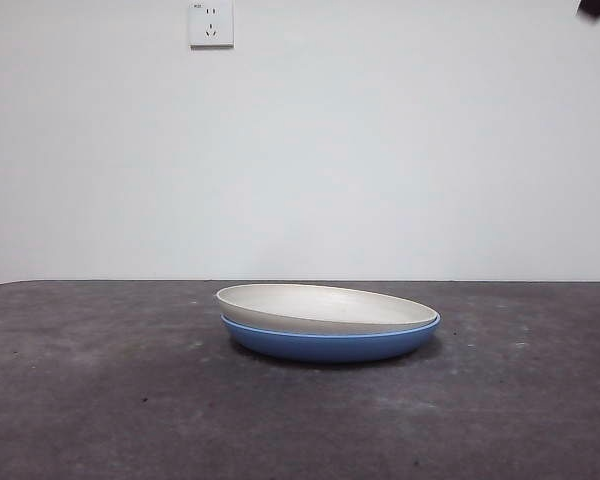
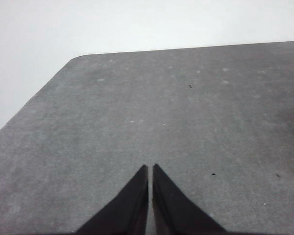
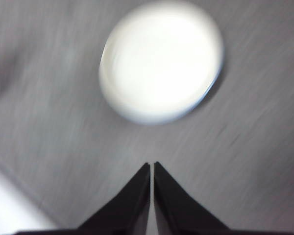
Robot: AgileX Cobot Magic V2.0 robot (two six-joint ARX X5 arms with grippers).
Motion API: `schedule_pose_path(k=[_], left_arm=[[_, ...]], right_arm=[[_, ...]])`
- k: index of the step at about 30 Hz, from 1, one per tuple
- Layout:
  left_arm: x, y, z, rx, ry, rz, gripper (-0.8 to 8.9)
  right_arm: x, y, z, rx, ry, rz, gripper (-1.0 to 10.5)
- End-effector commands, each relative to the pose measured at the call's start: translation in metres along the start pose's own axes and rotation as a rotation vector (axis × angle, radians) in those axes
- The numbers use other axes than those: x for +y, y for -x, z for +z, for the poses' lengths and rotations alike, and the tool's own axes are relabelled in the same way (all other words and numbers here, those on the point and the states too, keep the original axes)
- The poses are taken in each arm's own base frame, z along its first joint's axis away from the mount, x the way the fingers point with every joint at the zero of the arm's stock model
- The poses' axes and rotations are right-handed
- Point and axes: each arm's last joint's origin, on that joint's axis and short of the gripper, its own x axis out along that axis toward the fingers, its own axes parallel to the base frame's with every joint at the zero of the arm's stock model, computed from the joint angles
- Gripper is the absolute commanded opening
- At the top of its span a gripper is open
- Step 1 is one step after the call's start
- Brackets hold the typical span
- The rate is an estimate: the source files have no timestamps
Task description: Pick up the white plate, put it on the blue plate, put it on desk
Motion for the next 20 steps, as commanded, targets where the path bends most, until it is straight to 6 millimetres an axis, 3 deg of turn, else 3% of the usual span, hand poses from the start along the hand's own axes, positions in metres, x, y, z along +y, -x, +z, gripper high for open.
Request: schedule_pose_path(k=[1, 5, 9, 12, 20], left_arm=[[0.0, -0.002, -0.007, 0.025, 0.006, -0.002, 0.16], [0.0, -0.002, -0.007, 0.025, 0.006, -0.002, 0.16], [0.0, -0.002, -0.007, 0.025, 0.006, -0.002, 0.16], [0.0, -0.002, -0.007, 0.025, 0.006, -0.002, 0.16], [0.0, -0.002, -0.007, 0.025, 0.006, -0.002, 0.16]], right_arm=[[-0.003, 0.023, 0.001, -0.184, 0.018, -0.057, 0.1], [-0.008, 0.047, -0.012, -0.413, 0.088, -0.182, 0.1], [-0.014, 0.049, -0.036, -0.576, 0.12, -0.293, 0.1], [-0.022, 0.035, -0.061, -0.669, 0.139, -0.356, 0.1], [-0.047, -0.025, -0.126, -0.786, 0.188, -0.367, 0.1]])
